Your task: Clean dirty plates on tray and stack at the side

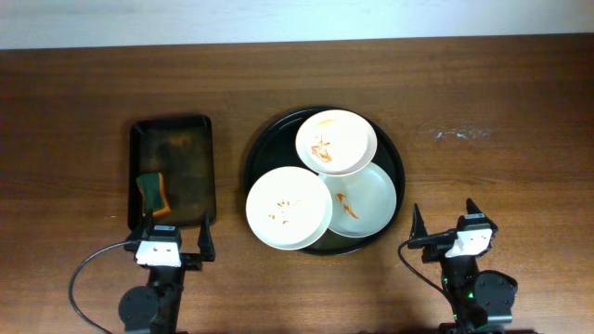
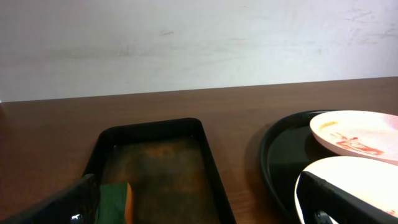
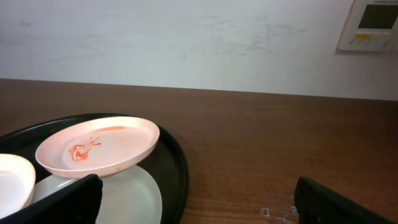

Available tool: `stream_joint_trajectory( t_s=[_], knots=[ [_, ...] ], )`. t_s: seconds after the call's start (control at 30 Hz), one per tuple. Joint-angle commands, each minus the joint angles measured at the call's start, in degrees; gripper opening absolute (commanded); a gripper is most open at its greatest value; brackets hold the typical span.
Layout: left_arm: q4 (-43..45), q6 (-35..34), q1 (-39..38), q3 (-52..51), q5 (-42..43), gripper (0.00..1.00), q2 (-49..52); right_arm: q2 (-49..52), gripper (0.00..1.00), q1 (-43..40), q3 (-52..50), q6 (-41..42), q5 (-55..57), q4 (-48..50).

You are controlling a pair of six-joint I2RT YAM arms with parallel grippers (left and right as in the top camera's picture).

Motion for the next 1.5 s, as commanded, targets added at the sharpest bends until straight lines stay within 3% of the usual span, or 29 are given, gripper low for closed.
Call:
stream_joint_trajectory(
  t_s=[0.0, 0.8, 0.93, 1.07, 1.13, 1.47],
  knots=[
    [-0.15, 0.9, 0.04, -0.2, 0.24, 0.99, -0.33, -0.37, 0.99, -0.07, -0.48, 0.07, -0.33, 0.02],
    [-0.15, 0.9, 0.04, -0.2, 0.24, 0.99, -0.33, -0.37, 0.99, -0.07, -0.48, 0.57, -0.61, 0.02],
    [-0.11, 0.87, 0.04, -0.2, 0.42, 0.99, -0.33, -0.37, 0.99, -0.07, -0.48, 8.9, -1.07, 0.0],
    [-1.49, 0.33, 0.02, 1.53, 0.37, 0.99, 0.09, -0.22, 0.99, -0.07, 1.53, 9.42, -3.65, -3.17],
    [-8.02, -0.02, 0.04, 6.67, 0.13, 0.99, 3.34, 1.75, 0.99, -0.07, 5.66, 9.4, -3.65, -9.6],
    [-36.0, -0.02, 0.04, 43.6, -0.63, 0.99, 42.49, 32.2, 0.99, -0.07, 33.14, 9.38, -4.28, -30.36]
  ],
)
